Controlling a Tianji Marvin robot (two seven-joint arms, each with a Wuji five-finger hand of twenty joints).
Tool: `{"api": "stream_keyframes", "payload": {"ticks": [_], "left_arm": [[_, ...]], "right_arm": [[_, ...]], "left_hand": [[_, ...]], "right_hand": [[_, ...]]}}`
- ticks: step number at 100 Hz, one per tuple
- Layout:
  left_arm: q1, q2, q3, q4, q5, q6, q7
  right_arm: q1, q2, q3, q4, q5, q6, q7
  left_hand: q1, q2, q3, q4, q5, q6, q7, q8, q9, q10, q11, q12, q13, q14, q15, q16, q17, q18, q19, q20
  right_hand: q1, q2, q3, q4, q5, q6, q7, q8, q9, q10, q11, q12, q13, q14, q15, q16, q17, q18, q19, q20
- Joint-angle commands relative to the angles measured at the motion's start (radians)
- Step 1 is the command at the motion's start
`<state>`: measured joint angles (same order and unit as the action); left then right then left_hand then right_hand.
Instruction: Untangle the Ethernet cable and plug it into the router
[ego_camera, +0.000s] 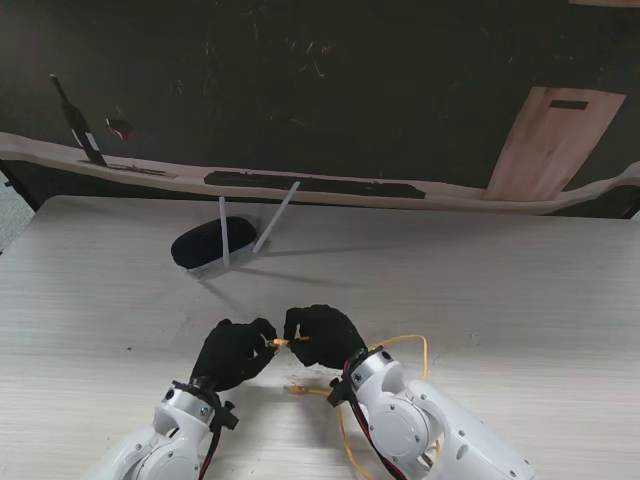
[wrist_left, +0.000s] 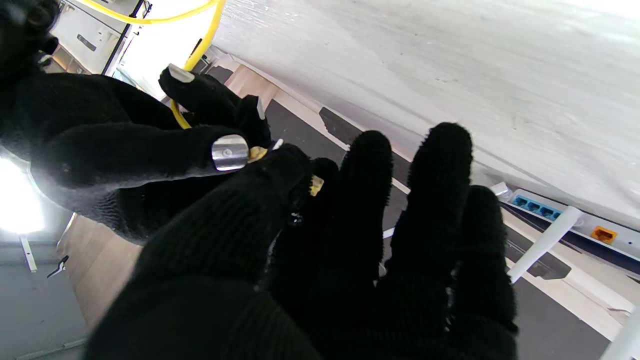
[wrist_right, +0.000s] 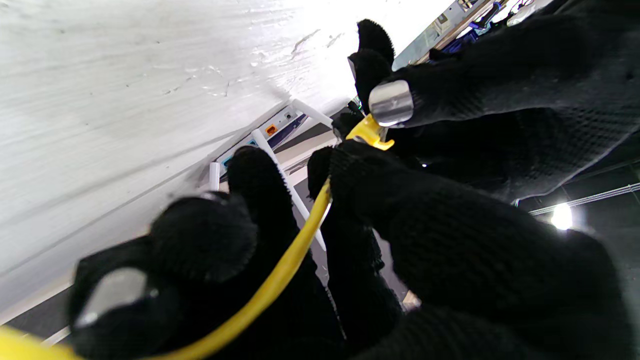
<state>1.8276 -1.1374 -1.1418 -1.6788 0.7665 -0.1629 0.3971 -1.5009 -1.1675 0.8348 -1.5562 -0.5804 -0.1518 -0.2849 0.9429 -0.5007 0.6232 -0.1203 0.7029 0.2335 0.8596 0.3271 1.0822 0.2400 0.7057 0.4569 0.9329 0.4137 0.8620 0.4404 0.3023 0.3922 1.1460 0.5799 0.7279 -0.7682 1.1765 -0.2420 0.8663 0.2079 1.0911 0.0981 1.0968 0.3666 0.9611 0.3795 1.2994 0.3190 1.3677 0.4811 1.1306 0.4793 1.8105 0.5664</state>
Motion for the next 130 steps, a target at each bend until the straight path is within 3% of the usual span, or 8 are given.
{"api": "stream_keyframes", "payload": {"ticks": [1,9,28,54,68,114,130], "left_arm": [[0.008,0.000,0.001,-0.012,-0.004,0.012,-0.023],[0.008,0.000,0.002,-0.012,-0.007,0.013,-0.023],[0.007,-0.001,0.001,-0.015,-0.009,0.017,-0.023],[0.002,0.001,0.004,-0.012,0.001,0.020,-0.027],[-0.002,0.001,0.006,-0.007,0.005,0.013,-0.019],[-0.001,0.001,0.003,-0.008,-0.007,-0.008,-0.026],[0.007,0.005,-0.005,-0.014,0.018,-0.001,-0.027]], "right_arm": [[-0.011,-0.008,-0.003,-0.003,-0.006,0.012,0.000],[-0.015,-0.007,0.000,-0.007,-0.014,0.022,-0.002],[-0.021,-0.002,0.007,-0.017,-0.020,0.033,0.010],[-0.022,0.008,0.013,-0.027,-0.012,0.026,0.055],[-0.020,0.012,0.014,-0.029,-0.010,0.019,0.069],[-0.014,0.012,0.009,-0.024,-0.019,0.019,0.068],[-0.018,0.008,0.013,-0.021,-0.026,0.024,0.046]], "left_hand": [[0.023,0.030,0.030,0.013,0.026,-0.052,0.057,0.003,-0.013,-0.015,0.014,0.012,-0.021,0.028,0.017,0.001,-0.023,0.006,0.023,0.028],[0.002,0.020,0.035,0.018,0.006,-0.050,0.028,0.004,-0.028,-0.018,0.012,0.022,-0.035,0.029,0.019,0.007,-0.034,0.007,0.016,0.027],[-0.033,-0.016,0.079,0.019,-0.035,-0.045,-0.035,0.008,-0.059,-0.028,-0.005,0.044,-0.070,0.028,0.011,0.018,-0.057,0.007,-0.003,0.022],[0.072,0.040,0.001,0.012,-0.009,-0.065,0.015,0.028,-0.034,-0.036,-0.013,0.062,-0.055,0.021,0.016,0.029,-0.049,0.006,0.001,0.025],[0.080,0.041,-0.001,0.015,-0.001,-0.075,0.041,0.038,-0.026,-0.039,-0.004,0.064,-0.044,0.020,0.024,0.031,-0.040,0.005,0.008,0.027],[0.075,0.032,0.014,0.018,-0.012,-0.083,0.092,0.046,-0.028,-0.041,0.011,0.066,-0.048,0.024,0.034,0.036,-0.045,0.006,0.008,0.028],[-0.048,-0.113,0.188,0.021,-0.074,-0.082,0.036,0.043,-0.034,-0.079,-0.103,0.134,-0.080,-0.018,0.004,0.043,-0.056,-0.005,-0.018,0.013]], "right_hand": [[0.036,0.001,0.041,-0.025,0.056,-0.052,0.053,0.048,0.076,0.058,0.102,0.000,-0.004,-0.024,0.069,0.040,0.044,-0.175,0.180,0.036],[0.036,0.003,0.046,-0.026,0.055,-0.038,0.052,0.055,0.087,0.068,0.132,0.037,-0.001,-0.051,0.135,0.076,0.058,-0.271,0.254,0.049],[0.040,0.006,0.053,-0.027,0.051,-0.003,0.053,0.071,0.096,0.089,0.165,0.089,0.002,-0.091,0.202,0.115,0.073,-0.350,0.283,0.101],[0.046,0.022,0.043,-0.027,0.035,0.034,0.054,0.076,0.095,0.107,0.186,0.118,0.002,-0.109,0.232,0.135,0.082,-0.385,0.283,0.158],[0.039,0.011,0.030,-0.024,0.041,0.043,0.049,0.027,0.110,0.099,0.181,0.122,0.002,-0.109,0.242,0.148,0.085,-0.397,0.283,0.187],[0.034,-0.010,0.039,-0.022,0.062,0.038,0.064,-0.011,0.133,0.091,0.180,0.120,0.002,-0.110,0.262,0.168,0.090,-0.414,0.283,0.222],[0.035,-0.007,0.045,-0.024,0.068,0.011,0.065,0.004,0.128,0.086,0.179,0.120,0.001,-0.106,0.256,0.168,0.089,-0.419,0.283,0.222]]}}
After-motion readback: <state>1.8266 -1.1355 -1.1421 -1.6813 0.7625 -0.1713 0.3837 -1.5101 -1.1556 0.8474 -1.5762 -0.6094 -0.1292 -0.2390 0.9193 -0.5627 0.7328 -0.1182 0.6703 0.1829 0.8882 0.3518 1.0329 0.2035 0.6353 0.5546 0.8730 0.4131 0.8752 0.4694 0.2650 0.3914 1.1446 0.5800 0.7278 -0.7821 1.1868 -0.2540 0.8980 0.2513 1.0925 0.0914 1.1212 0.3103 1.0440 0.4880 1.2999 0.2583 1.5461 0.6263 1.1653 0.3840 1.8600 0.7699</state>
